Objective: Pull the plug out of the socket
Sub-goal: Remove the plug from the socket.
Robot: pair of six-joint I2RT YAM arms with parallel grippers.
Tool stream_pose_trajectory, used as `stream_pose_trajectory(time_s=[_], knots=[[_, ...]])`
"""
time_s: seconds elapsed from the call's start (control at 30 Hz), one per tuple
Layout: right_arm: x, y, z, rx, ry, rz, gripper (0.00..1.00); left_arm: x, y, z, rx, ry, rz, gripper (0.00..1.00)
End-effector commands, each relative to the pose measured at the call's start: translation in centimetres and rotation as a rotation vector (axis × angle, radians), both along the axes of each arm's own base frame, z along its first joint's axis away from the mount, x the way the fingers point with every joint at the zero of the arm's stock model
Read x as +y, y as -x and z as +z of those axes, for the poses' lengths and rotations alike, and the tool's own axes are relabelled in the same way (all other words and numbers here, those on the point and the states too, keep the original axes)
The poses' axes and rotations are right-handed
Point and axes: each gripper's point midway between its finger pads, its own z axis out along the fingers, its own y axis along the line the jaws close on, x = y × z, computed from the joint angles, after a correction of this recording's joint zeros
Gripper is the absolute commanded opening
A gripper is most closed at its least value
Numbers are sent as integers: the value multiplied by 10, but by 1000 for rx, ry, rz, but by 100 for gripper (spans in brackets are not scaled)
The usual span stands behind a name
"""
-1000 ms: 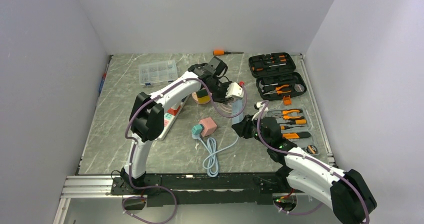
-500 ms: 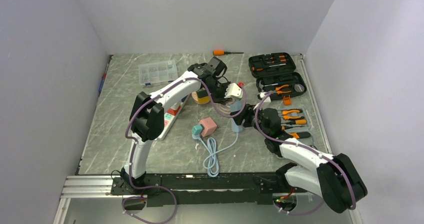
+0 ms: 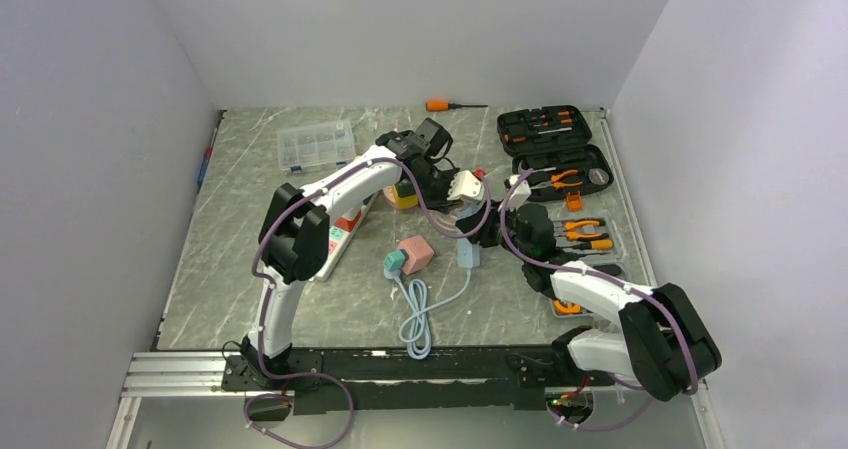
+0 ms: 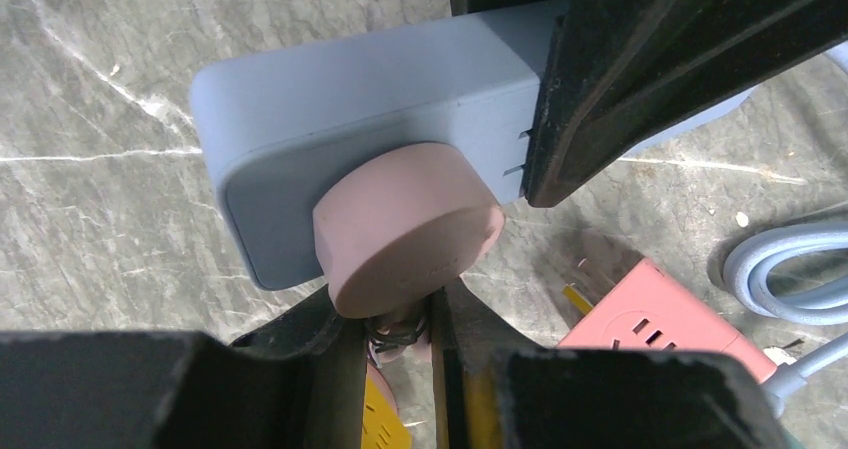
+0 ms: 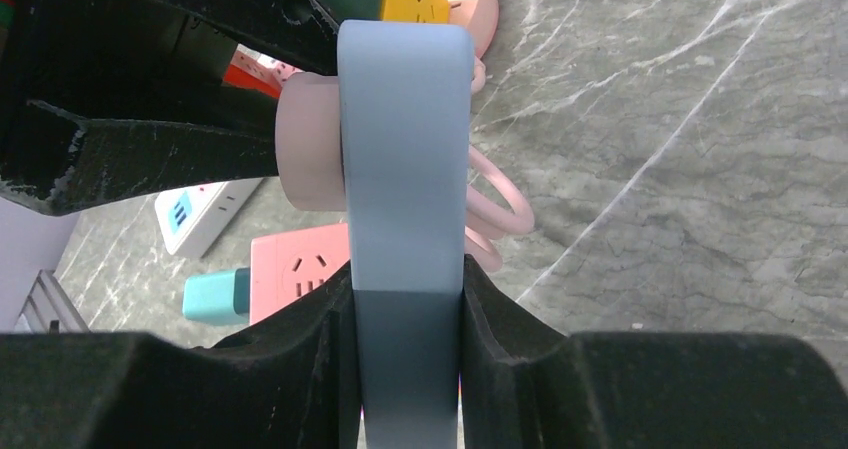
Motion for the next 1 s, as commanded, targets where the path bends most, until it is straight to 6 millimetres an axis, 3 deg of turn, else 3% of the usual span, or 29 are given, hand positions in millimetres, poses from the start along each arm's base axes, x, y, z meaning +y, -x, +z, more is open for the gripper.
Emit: stream_pose_trajectory(time_s=[0.0, 0.23, 0.67, 0.73, 0.9, 0.97], knots=[[-6, -12, 22, -81, -24, -63, 0, -7, 4, 28, -34, 70, -28, 0], [-43, -28, -7, -8, -12, -207, 0, 3, 8, 38, -50, 69, -42, 0], [-75, -35, -32, -2, 141, -330, 0, 33, 15, 49, -24, 63, -63, 0], [-73, -32, -27, -38, 120, -316, 0, 35, 19, 50, -16, 65, -72, 0], [-40, -22, 22, -203, -19, -155, 0, 36, 26, 44, 14, 56, -77, 1], [-24, -18, 45, -262, -43, -90, 0, 34, 25, 40, 21, 51, -73, 12]])
